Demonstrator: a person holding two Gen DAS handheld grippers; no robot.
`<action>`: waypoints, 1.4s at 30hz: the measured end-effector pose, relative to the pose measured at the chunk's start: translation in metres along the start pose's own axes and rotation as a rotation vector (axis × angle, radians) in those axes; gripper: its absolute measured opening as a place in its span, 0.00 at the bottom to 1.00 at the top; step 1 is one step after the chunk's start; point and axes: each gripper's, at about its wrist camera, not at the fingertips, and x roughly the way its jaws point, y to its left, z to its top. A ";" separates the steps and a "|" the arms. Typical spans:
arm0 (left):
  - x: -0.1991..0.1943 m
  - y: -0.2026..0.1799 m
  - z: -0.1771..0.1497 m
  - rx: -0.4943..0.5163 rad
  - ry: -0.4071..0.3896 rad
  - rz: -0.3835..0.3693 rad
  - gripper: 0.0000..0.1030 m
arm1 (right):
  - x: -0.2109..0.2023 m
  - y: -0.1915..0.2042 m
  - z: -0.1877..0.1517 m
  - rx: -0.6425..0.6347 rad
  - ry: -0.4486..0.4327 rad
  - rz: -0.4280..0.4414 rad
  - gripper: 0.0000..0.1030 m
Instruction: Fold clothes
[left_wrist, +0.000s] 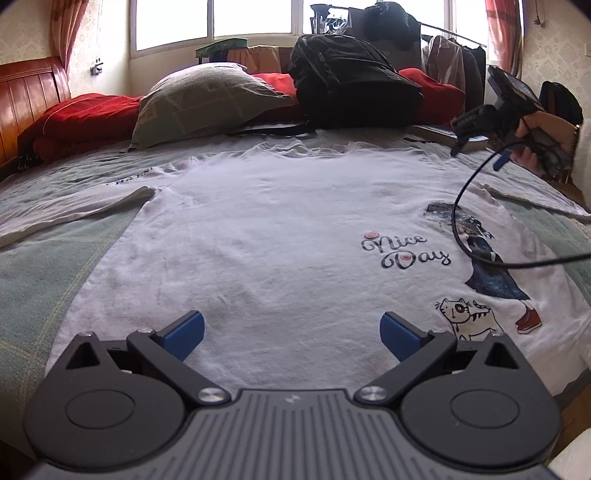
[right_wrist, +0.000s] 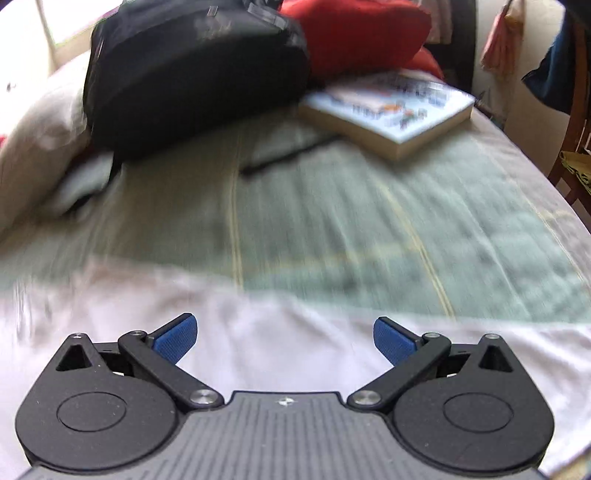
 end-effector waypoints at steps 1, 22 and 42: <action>0.000 -0.001 0.000 0.002 0.002 0.000 0.98 | 0.001 0.000 -0.007 -0.020 0.022 -0.016 1.00; -0.014 -0.023 0.003 0.065 -0.033 -0.014 0.98 | -0.017 -0.065 -0.042 0.035 -0.025 -0.012 1.00; -0.006 -0.015 -0.006 -0.015 0.038 0.005 0.98 | -0.079 -0.052 -0.084 -0.032 -0.136 0.168 1.00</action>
